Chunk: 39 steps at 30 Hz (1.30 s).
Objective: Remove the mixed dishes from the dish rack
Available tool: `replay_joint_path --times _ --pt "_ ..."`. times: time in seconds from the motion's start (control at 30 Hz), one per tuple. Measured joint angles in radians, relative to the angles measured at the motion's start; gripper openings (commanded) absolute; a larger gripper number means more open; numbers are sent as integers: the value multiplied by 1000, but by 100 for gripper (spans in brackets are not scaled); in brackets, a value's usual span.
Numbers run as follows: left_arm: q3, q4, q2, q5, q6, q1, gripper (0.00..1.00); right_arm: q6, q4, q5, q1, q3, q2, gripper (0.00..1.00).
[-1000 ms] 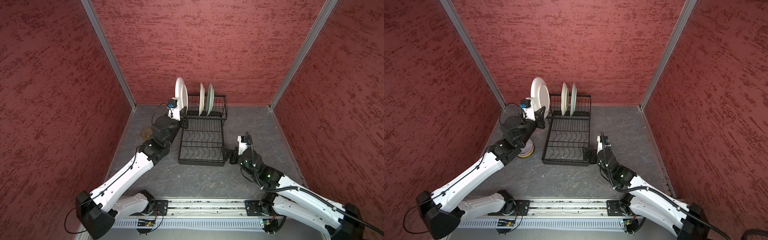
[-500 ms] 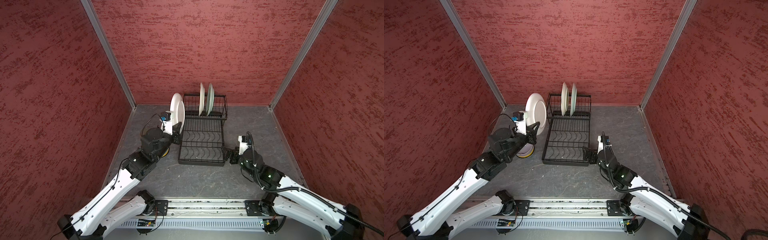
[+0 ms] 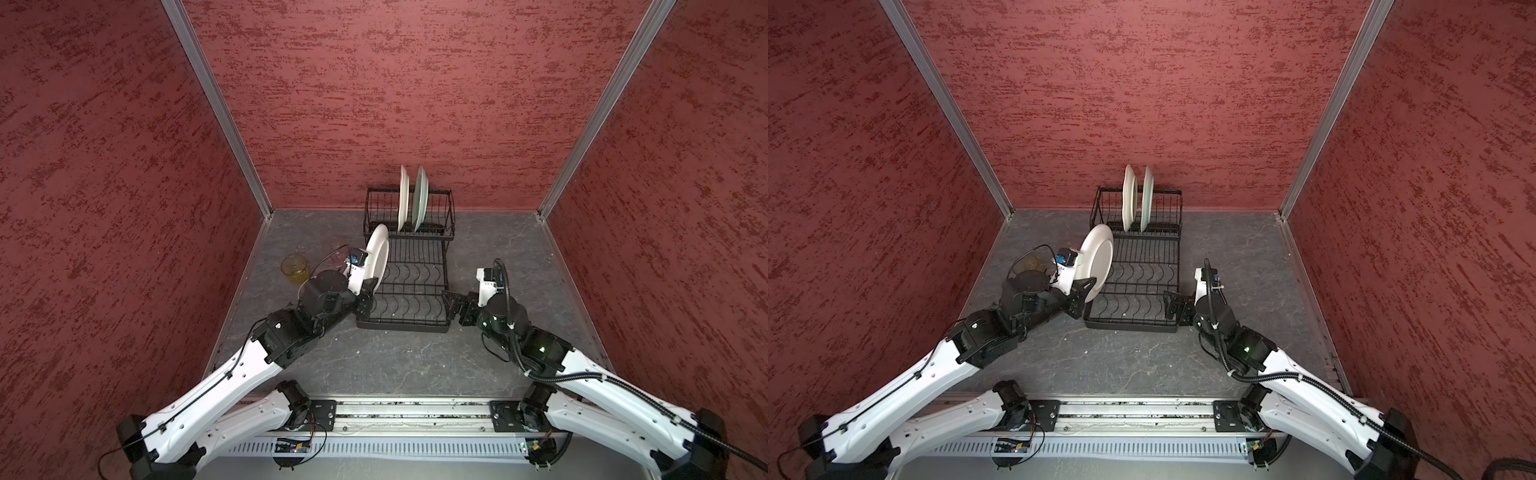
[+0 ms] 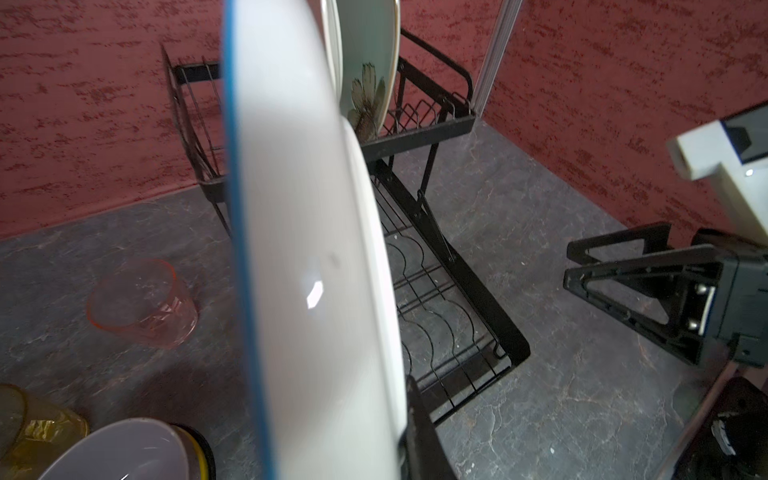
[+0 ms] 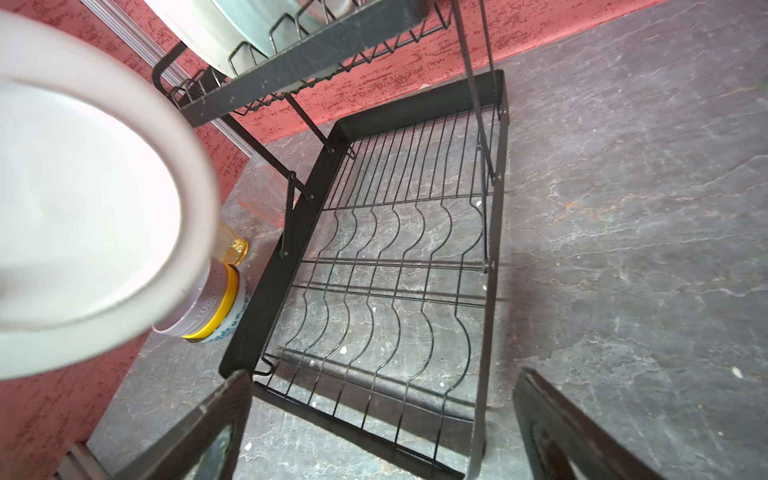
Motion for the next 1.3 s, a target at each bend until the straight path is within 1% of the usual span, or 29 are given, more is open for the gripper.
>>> replay_joint_path --times 0.33,0.5,0.67,0.83,1.0,1.17,1.3 --pt "-33 20 113 -37 47 -167 0 83 -67 -53 -2 88 4 99" --pt "-52 55 176 -110 109 -261 0 145 -104 -72 -3 145 5 99" --pt "-80 127 220 -187 188 -329 0 219 -135 -96 -16 167 5 99" --pt "-105 188 241 -244 255 -364 0 282 -166 -119 -36 173 -10 99" --pt "-108 236 286 -292 308 -387 0 332 -172 -139 -48 173 -61 99" --pt "-108 263 353 -333 352 -420 0 356 -169 -152 -55 173 -90 99" --pt "-108 280 394 -352 380 -442 0 364 -161 -182 -58 173 -67 99"
